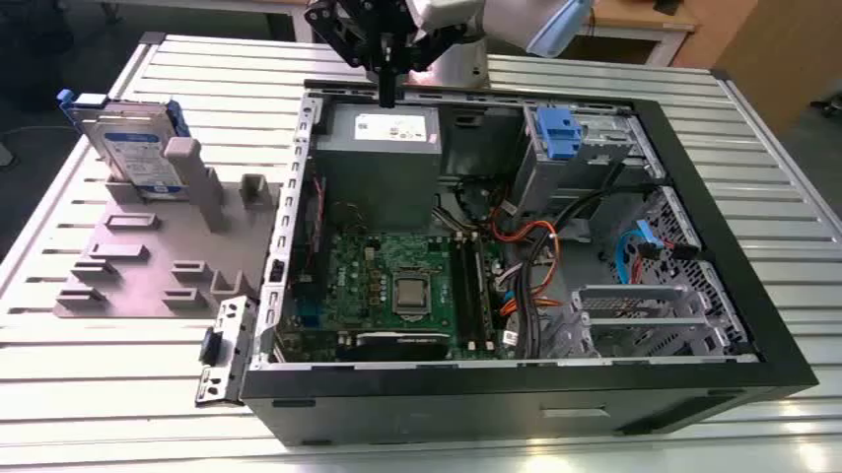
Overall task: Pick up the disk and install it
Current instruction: 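Reach for the disk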
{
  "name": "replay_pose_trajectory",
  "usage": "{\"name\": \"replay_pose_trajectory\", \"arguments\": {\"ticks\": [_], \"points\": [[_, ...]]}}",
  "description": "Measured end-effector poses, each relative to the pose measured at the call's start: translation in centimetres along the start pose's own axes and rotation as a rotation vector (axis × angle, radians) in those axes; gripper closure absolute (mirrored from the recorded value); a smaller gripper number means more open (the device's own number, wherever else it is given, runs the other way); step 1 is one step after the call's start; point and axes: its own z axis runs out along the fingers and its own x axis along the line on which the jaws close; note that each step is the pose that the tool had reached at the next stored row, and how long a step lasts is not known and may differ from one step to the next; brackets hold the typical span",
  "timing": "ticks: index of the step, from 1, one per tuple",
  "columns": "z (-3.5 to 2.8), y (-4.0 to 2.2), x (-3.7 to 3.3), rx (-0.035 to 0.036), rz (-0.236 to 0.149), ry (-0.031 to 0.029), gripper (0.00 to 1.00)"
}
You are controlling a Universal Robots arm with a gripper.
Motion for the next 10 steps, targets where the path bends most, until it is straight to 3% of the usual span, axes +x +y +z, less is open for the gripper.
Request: {"name": "replay_pose_trajectory", "arguments": {"ticks": [10], "points": [[0.0,-0.01,0.11,0.0,0.0,0.0,0.89]]}}
